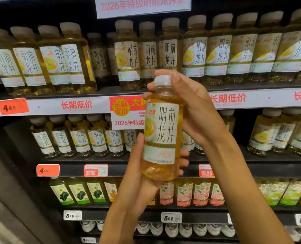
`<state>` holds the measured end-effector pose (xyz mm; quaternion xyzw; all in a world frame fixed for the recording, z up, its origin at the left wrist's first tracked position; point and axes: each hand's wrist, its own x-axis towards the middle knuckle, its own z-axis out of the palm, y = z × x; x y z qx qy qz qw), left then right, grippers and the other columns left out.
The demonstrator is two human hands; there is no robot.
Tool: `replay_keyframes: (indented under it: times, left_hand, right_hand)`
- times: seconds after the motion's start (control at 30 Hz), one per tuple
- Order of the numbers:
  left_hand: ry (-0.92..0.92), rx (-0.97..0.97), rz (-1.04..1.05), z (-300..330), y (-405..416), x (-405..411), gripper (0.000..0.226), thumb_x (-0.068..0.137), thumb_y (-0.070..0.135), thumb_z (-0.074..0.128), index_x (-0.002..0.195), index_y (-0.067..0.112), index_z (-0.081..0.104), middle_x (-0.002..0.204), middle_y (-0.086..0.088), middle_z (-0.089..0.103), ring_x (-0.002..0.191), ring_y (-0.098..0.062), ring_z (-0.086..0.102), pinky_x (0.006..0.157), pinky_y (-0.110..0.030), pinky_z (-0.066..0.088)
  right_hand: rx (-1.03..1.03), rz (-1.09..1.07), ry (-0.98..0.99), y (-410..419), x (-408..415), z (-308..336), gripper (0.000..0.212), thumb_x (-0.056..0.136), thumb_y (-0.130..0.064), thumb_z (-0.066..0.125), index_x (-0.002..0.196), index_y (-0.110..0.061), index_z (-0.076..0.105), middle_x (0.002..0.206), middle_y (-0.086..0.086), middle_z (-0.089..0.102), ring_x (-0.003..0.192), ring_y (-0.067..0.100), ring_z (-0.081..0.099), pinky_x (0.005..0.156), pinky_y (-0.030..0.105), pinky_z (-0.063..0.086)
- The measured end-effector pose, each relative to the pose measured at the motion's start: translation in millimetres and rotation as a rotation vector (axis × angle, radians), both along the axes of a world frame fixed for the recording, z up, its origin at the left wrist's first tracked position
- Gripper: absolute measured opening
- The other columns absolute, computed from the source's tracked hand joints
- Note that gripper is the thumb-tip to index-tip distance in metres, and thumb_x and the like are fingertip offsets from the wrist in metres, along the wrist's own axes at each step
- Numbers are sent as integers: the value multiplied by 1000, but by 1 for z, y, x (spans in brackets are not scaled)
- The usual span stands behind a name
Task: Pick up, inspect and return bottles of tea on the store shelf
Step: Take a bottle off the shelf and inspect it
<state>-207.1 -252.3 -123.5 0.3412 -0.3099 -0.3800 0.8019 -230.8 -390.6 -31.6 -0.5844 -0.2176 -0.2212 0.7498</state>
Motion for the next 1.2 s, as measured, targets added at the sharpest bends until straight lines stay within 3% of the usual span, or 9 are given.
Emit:
replay_keyframes:
  times: [0.1, 0.2, 0.3, 0.47, 0.67, 0.73, 0.83, 0.97, 1.2]
  left_hand:
    - [-154, 26, 214, 3, 1, 1, 55, 74, 64, 63, 118, 31, 67, 120, -9, 68, 107, -33, 65, 84, -38, 57]
    - [-163, 52, 236, 5, -1, 0, 65, 65, 68, 70, 116, 29, 68, 103, -9, 71, 82, -26, 70, 64, -33, 57]
    - [34, -19, -17, 6, -5, -6, 72, 72, 68, 65, 117, 11, 65, 87, -13, 66, 62, -20, 63, 48, -26, 50]
    - [199, -98, -261, 1, -10, -4, 74, 86, 68, 39, 110, 3, 66, 87, -10, 67, 64, -19, 65, 53, -24, 50]
    - [-203, 165, 367, 0, -6, -1, 60, 77, 69, 49, 125, 34, 61, 122, 0, 67, 114, -22, 63, 99, -47, 48]
    - [-317, 213, 425, 2, -4, -4, 58, 75, 73, 53, 120, 39, 62, 121, 3, 68, 115, -21, 63, 102, -51, 44]
    - [-466, 237, 492, 1, -2, -7, 47, 73, 64, 60, 114, 42, 63, 115, 8, 70, 109, -12, 65, 93, -35, 52]
    - [-496, 205, 414, 4, 7, -5, 44, 74, 67, 62, 112, 46, 64, 118, 10, 68, 113, -8, 62, 92, -19, 49]
    - [-435, 299, 211, -4, 9, -8, 62, 68, 64, 71, 114, 22, 66, 106, -9, 73, 95, -23, 70, 82, -29, 55]
  right_hand:
    - [-87, -144, -67, 2, -5, 0, 19, 94, -20, 55, 108, -14, 67, 103, 10, 71, 94, 20, 70, 77, 30, 55]
    - [-102, -245, -54, 4, -5, 2, 15, 88, -23, 64, 101, -18, 70, 93, 3, 71, 85, 15, 69, 73, 27, 55]
    - [-90, -184, 45, 2, -2, 5, 20, 88, -32, 62, 102, -20, 70, 85, -3, 71, 82, 11, 67, 71, 25, 55]
    - [-95, -4, 101, -1, 2, 2, 27, 94, -32, 48, 113, -19, 62, 96, 2, 72, 97, 22, 68, 89, 39, 53]
    - [-97, -125, 48, -3, -1, 0, 17, 93, -24, 58, 107, -19, 66, 93, 2, 72, 94, 19, 68, 76, 30, 55]
    - [-97, -168, 41, -1, 1, 1, 13, 92, -21, 61, 102, -20, 67, 94, 1, 72, 95, 16, 69, 76, 28, 54]
    - [-80, -154, 50, 2, 3, 1, 14, 91, -21, 61, 105, -18, 65, 91, 1, 73, 92, 16, 69, 75, 27, 54]
    - [23, 20, -7, 1, 5, 3, 21, 83, -20, 62, 102, -14, 61, 80, 2, 67, 79, 18, 66, 72, 31, 54]
    - [251, 487, -4, 1, 12, -3, 39, 64, -24, 76, 96, -7, 61, 72, 6, 63, 73, 21, 62, 74, 32, 52]
